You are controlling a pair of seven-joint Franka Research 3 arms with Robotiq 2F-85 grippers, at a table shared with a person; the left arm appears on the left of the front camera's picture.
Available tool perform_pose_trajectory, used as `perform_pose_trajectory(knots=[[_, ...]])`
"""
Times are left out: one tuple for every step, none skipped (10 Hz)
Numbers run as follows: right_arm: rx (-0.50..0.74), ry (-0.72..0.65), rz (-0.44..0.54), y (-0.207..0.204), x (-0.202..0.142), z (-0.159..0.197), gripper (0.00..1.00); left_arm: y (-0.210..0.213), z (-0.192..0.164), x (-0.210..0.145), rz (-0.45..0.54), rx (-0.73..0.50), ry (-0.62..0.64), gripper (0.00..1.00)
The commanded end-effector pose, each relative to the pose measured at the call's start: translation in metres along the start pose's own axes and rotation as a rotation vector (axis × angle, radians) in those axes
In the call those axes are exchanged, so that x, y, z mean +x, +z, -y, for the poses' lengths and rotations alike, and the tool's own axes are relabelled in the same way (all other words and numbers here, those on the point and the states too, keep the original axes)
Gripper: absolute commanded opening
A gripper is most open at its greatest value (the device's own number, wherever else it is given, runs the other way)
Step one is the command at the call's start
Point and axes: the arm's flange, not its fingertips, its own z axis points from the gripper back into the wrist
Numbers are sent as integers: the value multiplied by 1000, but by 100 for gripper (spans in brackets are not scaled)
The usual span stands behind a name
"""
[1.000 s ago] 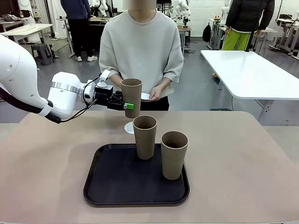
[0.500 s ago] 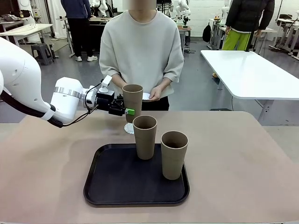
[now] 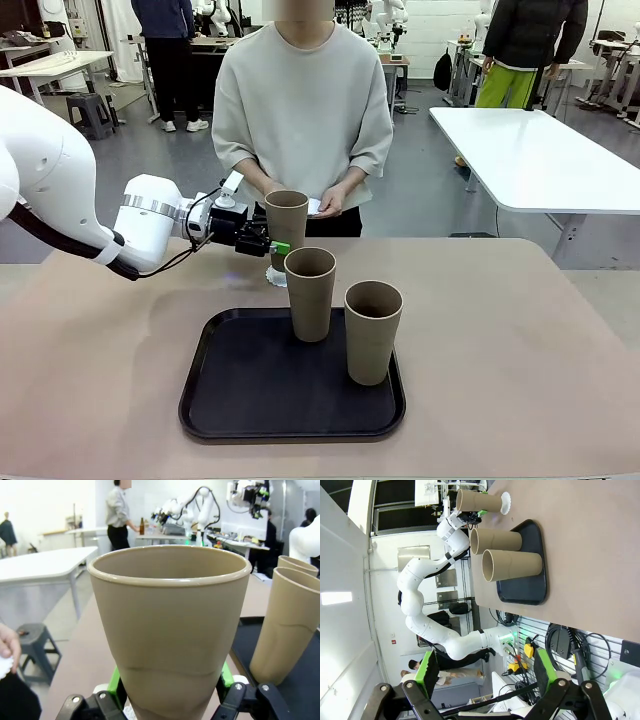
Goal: Place coasters on the table and set cups on them.
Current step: Pick up one Reusable plastic cup and place it on a coaster set by the human.
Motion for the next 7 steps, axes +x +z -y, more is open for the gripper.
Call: perform_pose_trajectory(knots=[[19,10,2,0,1,0,100,-5,-11,-3,-10,-9,-33,84],[19,10,2,0,1,0,100,-6,-13,-6,-15,-5,-35,84],[19,10,2,0,1,0,100,-6,-14,-8,-15,-7,-35,84],[19,10,2,0,1,0,100,-6,-15,-11,-16,-8,-36,84],[19,10,2,0,1,0,100,-5,-15,-14,-16,-12,-34,84],[19,10,2,0,1,0,100,-4,-14,-16,-13,-12,-32,84],[19,10,2,0,1,0,100,-2,-13,-18,-11,-14,-35,84]])
